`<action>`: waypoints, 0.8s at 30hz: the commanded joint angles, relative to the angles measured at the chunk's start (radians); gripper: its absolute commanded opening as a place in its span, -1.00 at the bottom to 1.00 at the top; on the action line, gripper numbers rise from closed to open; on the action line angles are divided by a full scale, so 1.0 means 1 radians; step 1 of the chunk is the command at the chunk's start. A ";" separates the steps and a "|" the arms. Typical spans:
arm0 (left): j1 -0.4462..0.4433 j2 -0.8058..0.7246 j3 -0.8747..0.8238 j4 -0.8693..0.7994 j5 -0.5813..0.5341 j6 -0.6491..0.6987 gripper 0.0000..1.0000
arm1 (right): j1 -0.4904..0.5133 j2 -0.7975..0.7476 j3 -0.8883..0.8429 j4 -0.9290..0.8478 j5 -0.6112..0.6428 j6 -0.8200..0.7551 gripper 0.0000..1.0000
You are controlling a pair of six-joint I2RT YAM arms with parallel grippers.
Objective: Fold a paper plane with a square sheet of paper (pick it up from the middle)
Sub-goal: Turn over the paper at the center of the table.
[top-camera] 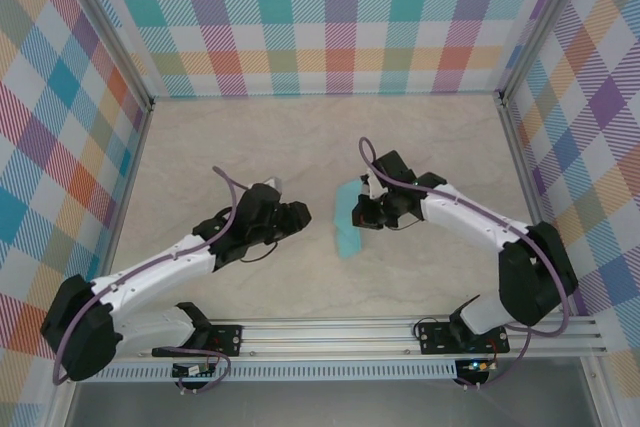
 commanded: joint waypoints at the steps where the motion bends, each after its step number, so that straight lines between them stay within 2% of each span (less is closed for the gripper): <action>1: 0.033 -0.080 -0.082 -0.096 -0.067 -0.015 -0.15 | 0.056 -0.041 0.154 -0.420 0.439 -0.053 -0.97; 3: 0.052 -0.116 -0.112 -0.131 -0.071 -0.028 -0.12 | 0.103 -0.006 0.242 -0.563 0.634 -0.014 -0.96; 4: 0.059 -0.122 -0.121 -0.133 -0.071 -0.030 -0.10 | 0.120 0.016 0.266 -0.598 0.676 -0.001 -0.97; 11: 0.083 -0.138 -0.107 -0.201 -0.098 -0.033 -0.08 | 0.247 0.281 0.366 -0.620 0.692 0.104 -0.91; 14: 0.090 -0.165 -0.116 -0.228 -0.120 -0.042 -0.08 | 0.299 0.425 0.462 -0.624 0.633 0.136 -0.88; 17: 0.093 -0.203 -0.127 -0.254 -0.136 -0.048 -0.07 | 0.334 0.537 0.548 -0.584 0.524 0.141 -0.82; 20: 0.096 -0.240 -0.139 -0.270 -0.144 -0.051 -0.06 | 0.346 0.588 0.596 -0.491 0.385 0.132 -0.54; 22: 0.097 -0.250 -0.144 -0.268 -0.135 -0.050 -0.05 | 0.344 0.569 0.580 -0.398 0.280 0.117 -0.27; 24: 0.099 -0.249 -0.146 -0.250 -0.118 -0.042 -0.05 | 0.339 0.518 0.543 -0.333 0.237 0.109 -0.25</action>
